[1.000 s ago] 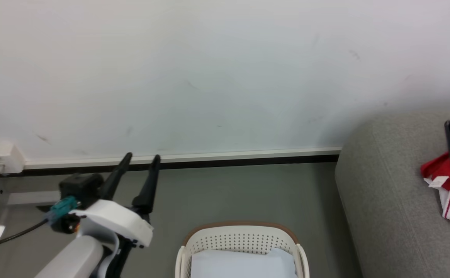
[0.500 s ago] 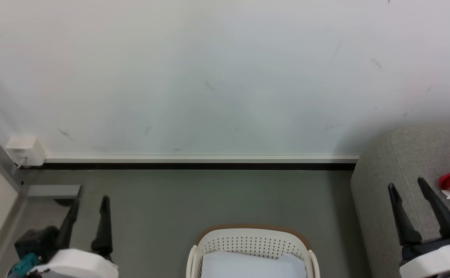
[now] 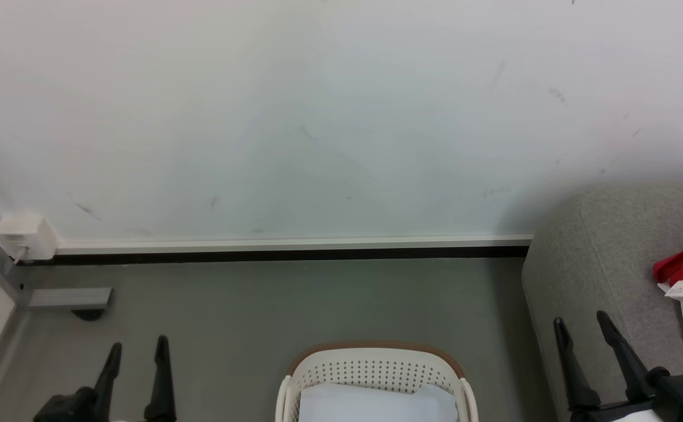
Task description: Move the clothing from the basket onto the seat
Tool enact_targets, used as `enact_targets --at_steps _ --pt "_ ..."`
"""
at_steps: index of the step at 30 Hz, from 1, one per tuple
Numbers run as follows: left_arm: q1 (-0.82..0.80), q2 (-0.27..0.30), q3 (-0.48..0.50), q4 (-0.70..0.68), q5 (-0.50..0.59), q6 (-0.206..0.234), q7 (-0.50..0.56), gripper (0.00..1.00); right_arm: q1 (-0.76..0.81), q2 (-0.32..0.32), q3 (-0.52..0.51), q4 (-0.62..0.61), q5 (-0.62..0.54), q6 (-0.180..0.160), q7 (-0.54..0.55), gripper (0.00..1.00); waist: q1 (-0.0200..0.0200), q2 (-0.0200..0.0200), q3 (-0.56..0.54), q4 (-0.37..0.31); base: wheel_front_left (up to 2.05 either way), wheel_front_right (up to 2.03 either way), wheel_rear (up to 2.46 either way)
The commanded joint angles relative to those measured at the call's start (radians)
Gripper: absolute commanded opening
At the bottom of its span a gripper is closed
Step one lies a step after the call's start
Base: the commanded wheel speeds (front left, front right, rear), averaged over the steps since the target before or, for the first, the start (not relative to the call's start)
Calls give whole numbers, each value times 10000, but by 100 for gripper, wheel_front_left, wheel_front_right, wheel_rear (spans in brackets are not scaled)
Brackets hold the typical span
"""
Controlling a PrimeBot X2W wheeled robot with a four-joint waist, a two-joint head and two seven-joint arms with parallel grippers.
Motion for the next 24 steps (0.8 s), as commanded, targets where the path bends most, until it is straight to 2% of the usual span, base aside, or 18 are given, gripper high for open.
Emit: enact_targets --at_steps 1,7,19,20,24 --pt "158 -126 173 96 192 -137 -7 100 111 -1 68 85 -98 -22 -31 100 0 0 0 -8 0 0 0" --pt "151 -684 766 309 749 -674 -7 100 2 45 246 113 10 -22 -32 100 0 0 -11 0 0 0 0" --pt "18 -1309 1557 564 1517 -1476 -8 100 101 83 181 135 119 -22 -33 100 0 0 -57 53 0 0 0" --pt "44 -1325 1522 568 1412 -1510 1 0 -3 70 197 121 111 0 0 0 0 0 -57 54 0 0 0" --pt "51 -1422 1545 851 1120 -1517 140 0 92 133 187 270 379 0 80 0 0 0 -53 62 0 0 0"
